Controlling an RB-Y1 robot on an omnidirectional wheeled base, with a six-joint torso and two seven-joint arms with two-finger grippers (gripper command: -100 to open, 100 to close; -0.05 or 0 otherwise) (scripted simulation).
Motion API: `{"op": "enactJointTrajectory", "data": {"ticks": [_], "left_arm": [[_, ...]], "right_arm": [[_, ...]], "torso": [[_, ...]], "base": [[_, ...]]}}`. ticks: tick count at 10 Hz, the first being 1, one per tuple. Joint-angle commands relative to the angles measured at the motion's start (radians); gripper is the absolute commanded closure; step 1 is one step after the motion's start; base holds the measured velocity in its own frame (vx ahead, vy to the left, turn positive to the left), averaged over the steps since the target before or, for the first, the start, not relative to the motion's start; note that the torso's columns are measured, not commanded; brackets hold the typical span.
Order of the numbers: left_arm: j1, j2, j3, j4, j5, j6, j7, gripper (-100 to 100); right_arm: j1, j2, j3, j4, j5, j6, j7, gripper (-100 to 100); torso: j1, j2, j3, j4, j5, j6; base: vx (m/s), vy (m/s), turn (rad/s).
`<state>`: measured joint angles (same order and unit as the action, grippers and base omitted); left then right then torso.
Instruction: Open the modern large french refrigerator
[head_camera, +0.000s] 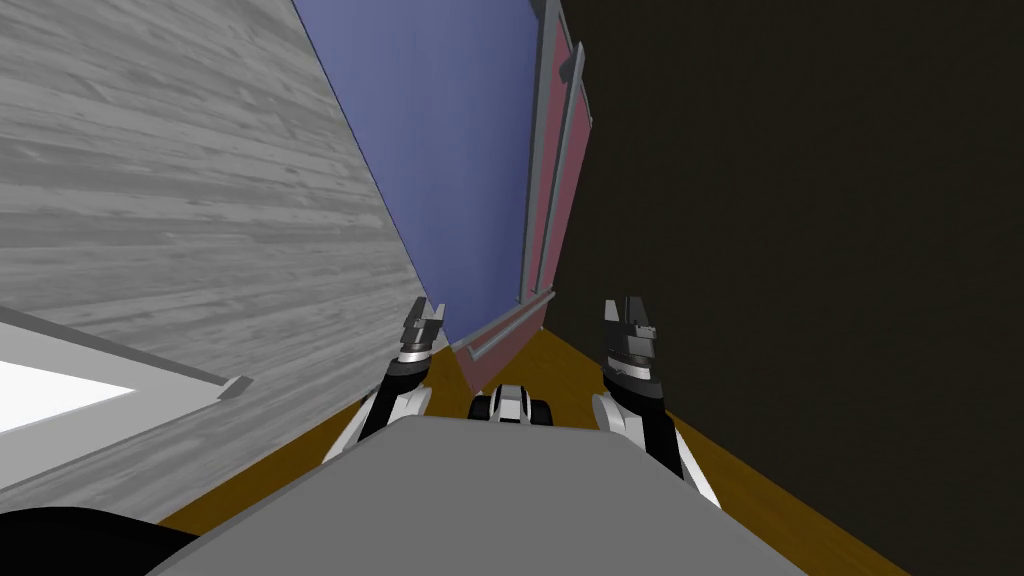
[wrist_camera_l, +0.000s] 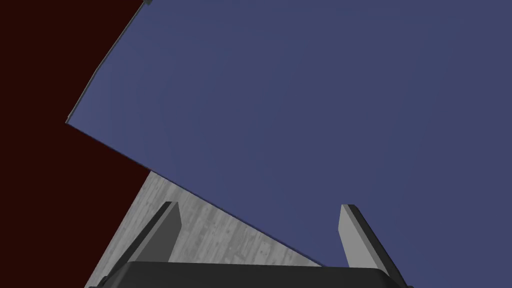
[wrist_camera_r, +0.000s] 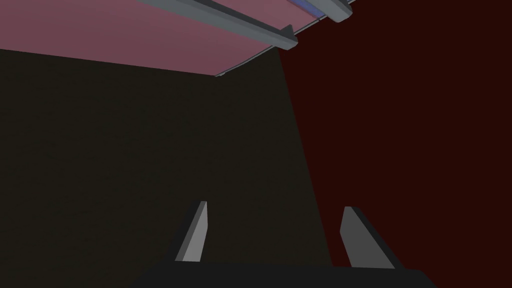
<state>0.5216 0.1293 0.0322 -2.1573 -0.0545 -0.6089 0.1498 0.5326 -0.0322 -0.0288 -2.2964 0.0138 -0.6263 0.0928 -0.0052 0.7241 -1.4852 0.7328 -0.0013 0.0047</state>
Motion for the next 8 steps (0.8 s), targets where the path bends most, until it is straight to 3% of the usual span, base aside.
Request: {"op": "enactJointTrajectory", "data": {"ticks": [1, 8], "left_arm": [[-0.009, 0.023, -0.005, 0.053, 0.021, -0.023, 0.02, -100], [-0.037, 0.044, -0.006, 0.225, 0.092, -0.108, 0.081, -100]], "right_arm": [[0.0, 0.0, 0.0, 0.0, 0.0, 0.0, 0.0, 0], [0.0, 0.0, 0.0, 0.0, 0.0, 0.0, 0.0, 0]], "torso": [[0.003, 0.002, 0.001, 0.001, 0.001, 0.0], [0.006, 0.001, 0.002, 0.001, 0.002, 0.0]], "base": [[0.096, -0.131, 0.016], [0.099, -0.124, 0.015]]}}
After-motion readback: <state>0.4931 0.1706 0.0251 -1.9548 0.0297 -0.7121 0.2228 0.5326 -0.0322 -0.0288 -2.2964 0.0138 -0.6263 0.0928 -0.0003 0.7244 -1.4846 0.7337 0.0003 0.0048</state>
